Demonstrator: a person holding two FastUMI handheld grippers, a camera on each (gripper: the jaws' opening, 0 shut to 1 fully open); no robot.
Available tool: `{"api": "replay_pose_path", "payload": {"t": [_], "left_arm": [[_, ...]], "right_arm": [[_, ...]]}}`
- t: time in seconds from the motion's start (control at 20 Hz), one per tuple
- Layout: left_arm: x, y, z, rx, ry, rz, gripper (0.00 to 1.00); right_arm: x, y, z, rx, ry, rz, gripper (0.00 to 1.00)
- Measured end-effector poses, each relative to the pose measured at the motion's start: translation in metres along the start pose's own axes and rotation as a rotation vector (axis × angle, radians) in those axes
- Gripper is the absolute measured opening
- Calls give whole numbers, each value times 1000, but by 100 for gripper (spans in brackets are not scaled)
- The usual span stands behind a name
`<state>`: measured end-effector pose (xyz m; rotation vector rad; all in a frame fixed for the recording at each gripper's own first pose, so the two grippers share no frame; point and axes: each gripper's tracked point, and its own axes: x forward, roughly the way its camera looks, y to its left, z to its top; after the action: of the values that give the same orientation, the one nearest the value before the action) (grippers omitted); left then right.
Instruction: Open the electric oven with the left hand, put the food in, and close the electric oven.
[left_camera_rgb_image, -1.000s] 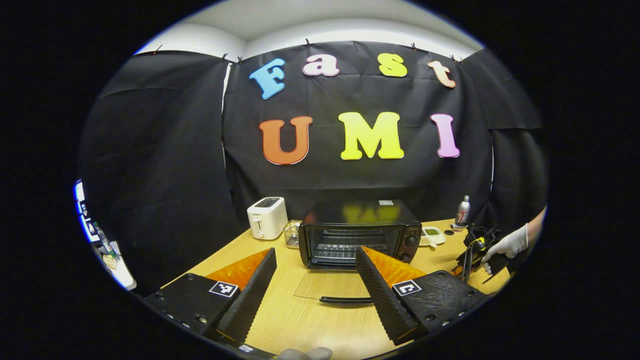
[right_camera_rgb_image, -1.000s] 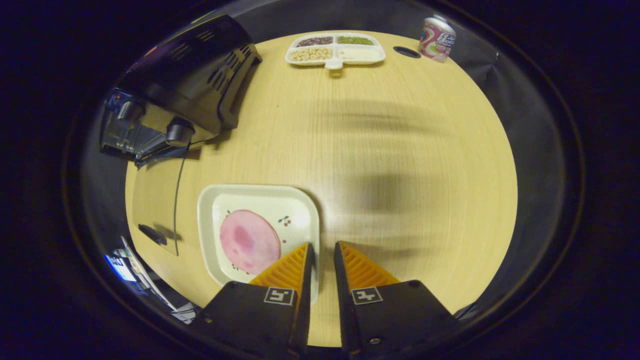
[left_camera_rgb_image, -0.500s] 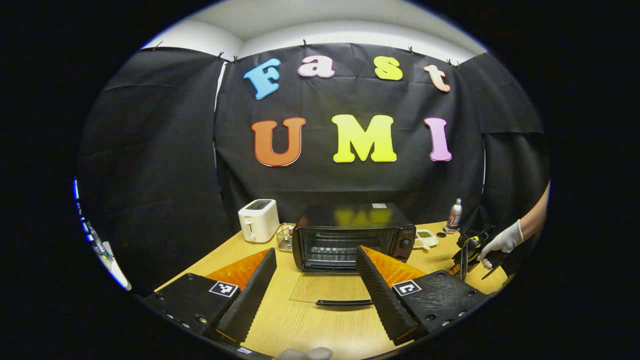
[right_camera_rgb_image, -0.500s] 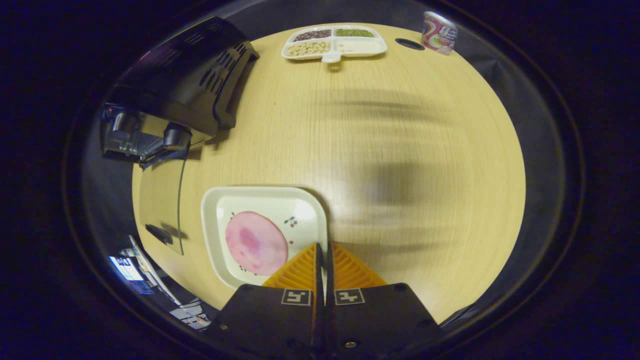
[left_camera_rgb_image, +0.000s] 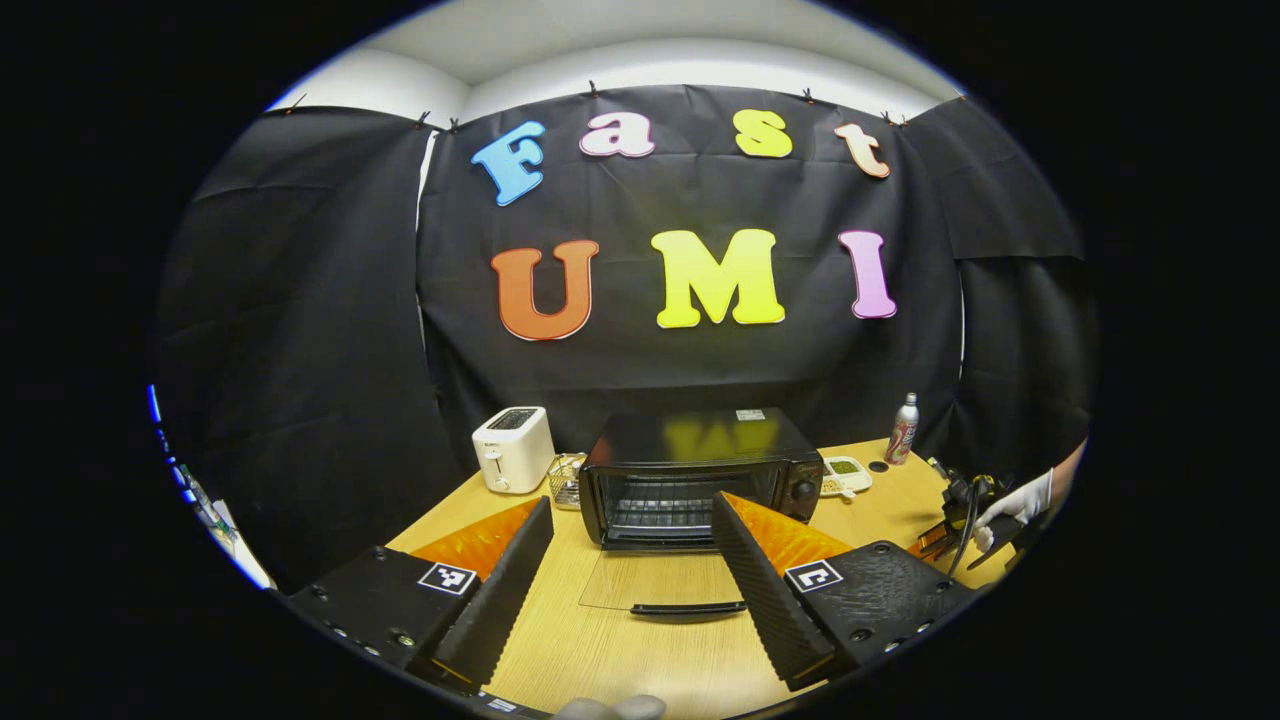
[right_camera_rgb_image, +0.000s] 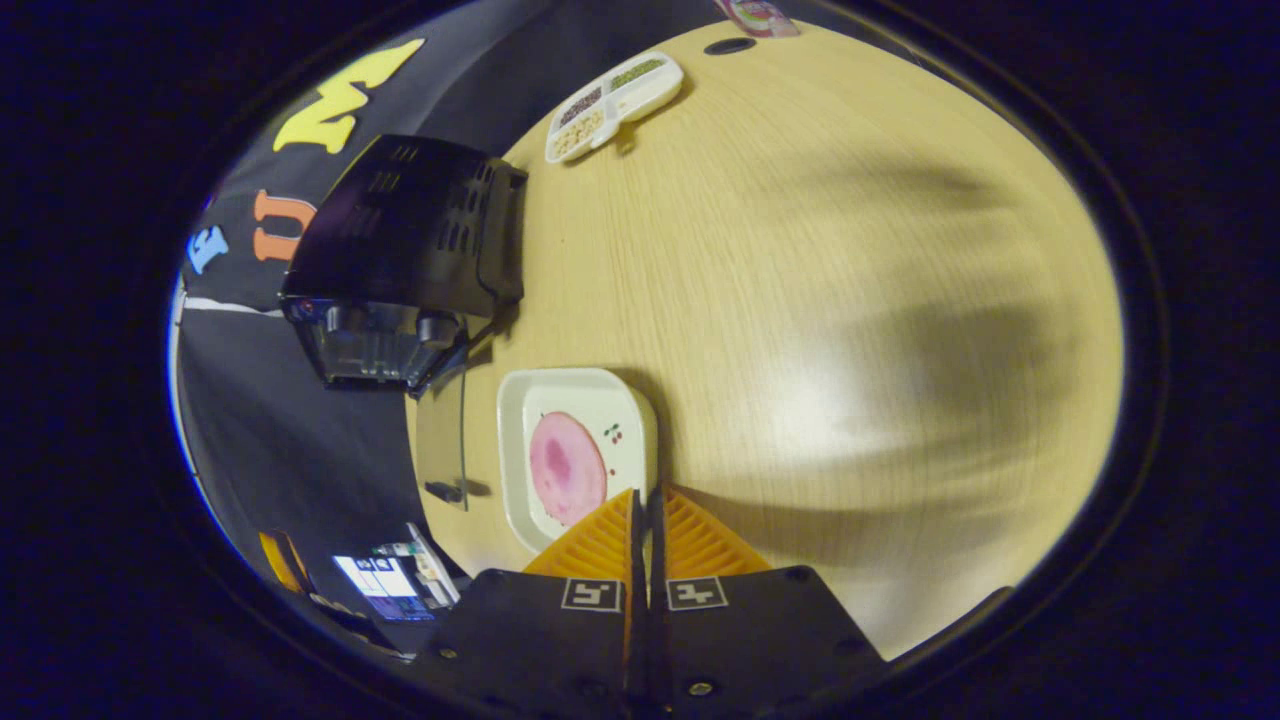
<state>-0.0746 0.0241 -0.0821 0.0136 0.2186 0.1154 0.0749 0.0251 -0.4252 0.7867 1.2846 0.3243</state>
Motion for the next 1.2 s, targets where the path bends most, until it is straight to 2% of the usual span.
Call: {"api": "replay_pose_path", "payload": {"t": [0.05,0.1,0.15,0.25,0.35,0.4,0.55,0.7,0.75,0.8,0.9,1.2], "left_arm": [[0,-3,1,0,1,-6,96],[1,-4,1,-2,5,-9,96],[1,-6,2,-3,9,-12,96],[-2,-9,6,-7,-1,-16,96],[-2,-12,11,1,-10,-23,96],[-2,-15,13,5,-18,-29,96],[-4,-21,19,7,-25,-51,96],[-4,-24,22,16,-22,-77,97],[-5,-23,24,16,-19,-86,97],[-5,-22,24,17,-18,-93,97],[-5,-20,28,32,-21,-109,97],[-2,-8,35,73,-20,-140,97]], "right_arm": [[0,0,0,10,-18,20,0],[-1,2,2,24,-42,46,4],[-3,5,4,40,-66,76,0],[-13,9,4,65,-113,106,4],[-23,14,1,102,-152,105,0],[-28,19,-5,108,-162,110,4],[-39,40,-25,141,-192,156,4],[-35,69,-41,182,-224,154,4],[-33,81,-47,194,-220,160,0],[-30,95,-51,211,-222,173,4],[-19,123,-56,236,-247,187,0],[23,192,-64,306,-354,203,3]]}}
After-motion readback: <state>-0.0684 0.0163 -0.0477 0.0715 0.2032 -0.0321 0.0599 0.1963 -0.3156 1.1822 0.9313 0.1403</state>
